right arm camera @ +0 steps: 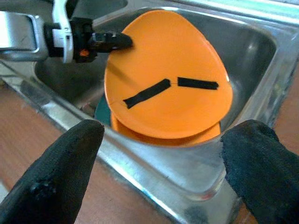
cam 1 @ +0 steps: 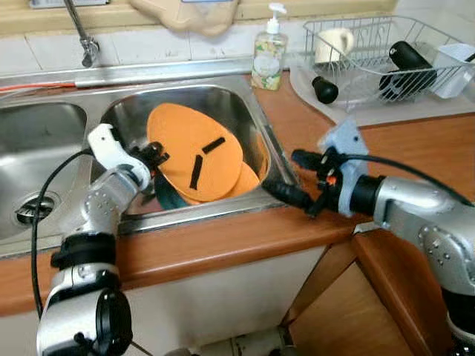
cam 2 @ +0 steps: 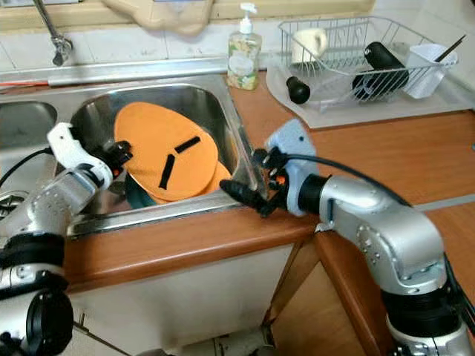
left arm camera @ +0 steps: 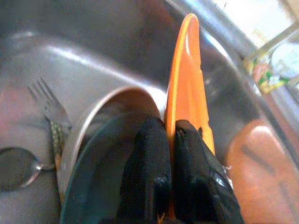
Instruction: Kitchen organization
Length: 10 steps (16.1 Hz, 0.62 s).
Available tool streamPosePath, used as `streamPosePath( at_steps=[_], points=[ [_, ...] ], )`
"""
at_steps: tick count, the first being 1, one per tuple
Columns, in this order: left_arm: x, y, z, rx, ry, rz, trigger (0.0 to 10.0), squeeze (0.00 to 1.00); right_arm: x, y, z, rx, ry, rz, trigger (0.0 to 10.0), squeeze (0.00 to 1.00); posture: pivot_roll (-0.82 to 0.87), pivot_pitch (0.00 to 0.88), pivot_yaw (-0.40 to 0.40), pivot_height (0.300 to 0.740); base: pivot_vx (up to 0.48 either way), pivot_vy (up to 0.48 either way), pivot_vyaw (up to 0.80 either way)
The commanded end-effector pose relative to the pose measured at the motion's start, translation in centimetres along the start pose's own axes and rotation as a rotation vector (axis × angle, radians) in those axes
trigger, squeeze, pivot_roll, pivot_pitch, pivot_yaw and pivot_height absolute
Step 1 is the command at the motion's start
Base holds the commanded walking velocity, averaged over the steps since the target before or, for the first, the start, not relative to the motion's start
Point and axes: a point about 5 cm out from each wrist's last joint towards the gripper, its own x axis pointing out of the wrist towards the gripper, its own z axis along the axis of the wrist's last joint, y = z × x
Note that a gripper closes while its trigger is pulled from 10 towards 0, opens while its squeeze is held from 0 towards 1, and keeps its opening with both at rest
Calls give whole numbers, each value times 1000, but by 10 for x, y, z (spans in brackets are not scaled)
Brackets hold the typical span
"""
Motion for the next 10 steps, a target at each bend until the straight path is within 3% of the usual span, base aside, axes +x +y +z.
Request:
streamPosePath(
  at_steps=[1, 2, 3, 4, 7, 10],
  points=[
    [2, 1, 2, 38, 19, 36, 10000, 0, -2, 3, 4, -31, -24, 12, 10000, 0, -190, 0, 45, 740, 0, 0, 0],
    [3, 3, 3, 52, 25, 55, 10000, 706, -1, 3, 4, -34, -26, 11, 10000, 0, -191, 0, 48, 740, 0, 0, 0],
    [3, 3, 3, 52, 25, 55, 10000, 706, -1, 3, 4, -34, -26, 11, 10000, 0, -191, 0, 48, 740, 0, 0, 0],
    [3, 6, 4, 72, 31, 67, 10000, 1000, -1, 3, 4, -36, -30, 3, 10000, 0, -190, 0, 50, 740, 0, 0, 0],
    [-1, 13, 10, 171, 25, 88, 10000, 1000, -1, 1, 5, -42, -51, -38, 10000, 0, -188, 0, 50, 740, 0, 0, 0],
    [-9, 11, 23, 409, -34, 53, 10000, 1000, 2, -10, 9, -36, -94, -152, 10000, 0, -181, 0, 37, 740, 0, 0, 0]
  ],
)
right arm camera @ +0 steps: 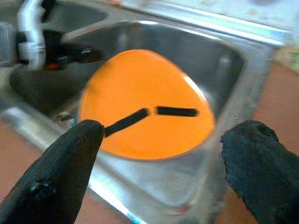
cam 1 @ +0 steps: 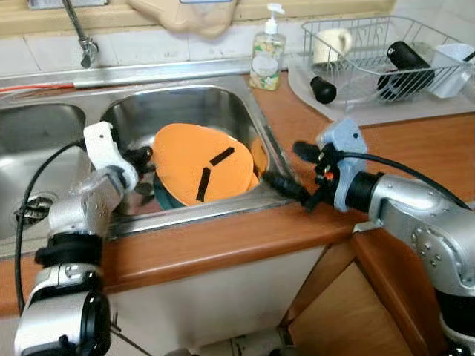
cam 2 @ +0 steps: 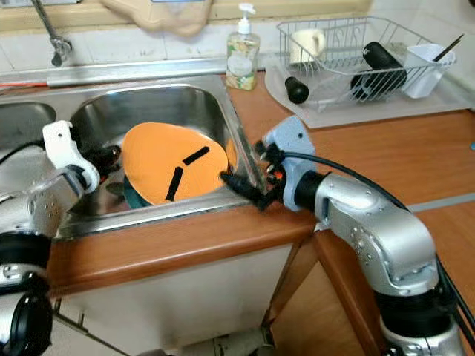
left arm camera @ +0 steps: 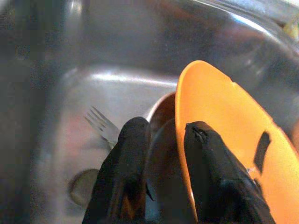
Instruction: Kitchen organization
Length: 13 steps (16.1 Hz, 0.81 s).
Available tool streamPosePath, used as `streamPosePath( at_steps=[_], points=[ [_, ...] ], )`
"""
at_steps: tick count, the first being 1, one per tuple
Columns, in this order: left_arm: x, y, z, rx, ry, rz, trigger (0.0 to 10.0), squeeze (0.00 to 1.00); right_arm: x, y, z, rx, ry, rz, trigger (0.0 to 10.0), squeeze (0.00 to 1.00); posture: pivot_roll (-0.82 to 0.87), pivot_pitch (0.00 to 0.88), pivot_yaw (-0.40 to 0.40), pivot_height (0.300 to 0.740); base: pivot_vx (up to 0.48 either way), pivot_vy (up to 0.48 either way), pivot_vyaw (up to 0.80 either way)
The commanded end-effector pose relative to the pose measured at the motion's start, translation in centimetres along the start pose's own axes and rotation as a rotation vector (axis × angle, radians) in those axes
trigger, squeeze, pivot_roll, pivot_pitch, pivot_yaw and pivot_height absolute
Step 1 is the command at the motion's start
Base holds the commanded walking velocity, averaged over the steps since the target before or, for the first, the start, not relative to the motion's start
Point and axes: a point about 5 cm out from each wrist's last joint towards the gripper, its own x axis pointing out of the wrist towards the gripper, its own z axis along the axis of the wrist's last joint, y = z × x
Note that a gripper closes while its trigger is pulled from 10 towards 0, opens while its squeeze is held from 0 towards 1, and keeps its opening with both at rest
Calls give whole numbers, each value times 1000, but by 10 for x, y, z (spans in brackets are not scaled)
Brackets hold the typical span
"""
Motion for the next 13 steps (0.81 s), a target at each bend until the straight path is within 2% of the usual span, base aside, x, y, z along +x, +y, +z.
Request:
streamPosePath(
  at_steps=[1, 2, 3, 4, 5, 6, 7, 9, 10, 11, 12, 13],
  points=[
    [-3, -4, 13, 93, -52, -21, 10000, 1000, 0, -7, 7, -9, -44, -78, 10000, 0, -181, 0, 37, 740, 0, 0, 0],
    [-11, -9, 20, 185, -102, -49, 10000, 180, 2, -9, 9, -5, -79, -144, 10000, 216, -178, 0, 34, 740, 0, 0, 0],
    [-15, -12, 24, 220, -130, -62, 10000, 0, 3, -10, 10, -4, -97, -172, 10000, 827, -177, 0, 35, 740, 0, 0, 0],
    [-21, -15, 29, 257, -174, -65, 10000, 0, 3, -10, 9, 7, -118, -197, 10000, 1000, -175, 0, 40, 740, 0, 0, 638],
    [-26, -16, 33, 282, -211, -66, 10000, 0, 4, -10, 9, 12, -132, -219, 10000, 1000, -171, 0, 44, 740, 0, 0, 800],
    [-40, -18, 52, 315, -402, 3, 10000, 0, 1, -11, 11, -39, -203, -354, 10000, 1000, -170, 0, 45, 740, 0, 0, 800],
    [-48, -24, 58, 303, -465, -1, 10000, 0, 2, -8, 9, -72, -209, -396, 10000, 1000, -170, 0, 44, 740, 0, 0, 800],
    [-57, -36, 58, 322, -518, 14, 10000, 0, 1, -4, 7, -65, -257, -460, 10000, 1000, -169, 0, 41, 740, 0, 0, 800],
    [-62, -50, 49, 359, -460, -16, 10000, 0, 0, -2, 6, -28, -275, -478, 10000, 1000, -166, 0, 41, 740, 0, 0, 800],
    [-65, -55, 45, 373, -438, -13, 10000, 0, 0, 0, 5, -14, -284, -481, 10000, 1000, -166, 0, 42, 740, 0, 0, 800],
    [-70, -66, 28, 368, -367, -1, 10000, 0, -1, 4, 0, 43, -311, -506, 10000, 1000, -172, 0, 48, 740, 0, 0, 800],
    [-72, -71, 15, 315, -346, -26, 10000, 0, -2, 5, -7, 95, -302, -516, 10000, 1000, -171, 0, 49, 740, 0, 0, 800]
  ],
)
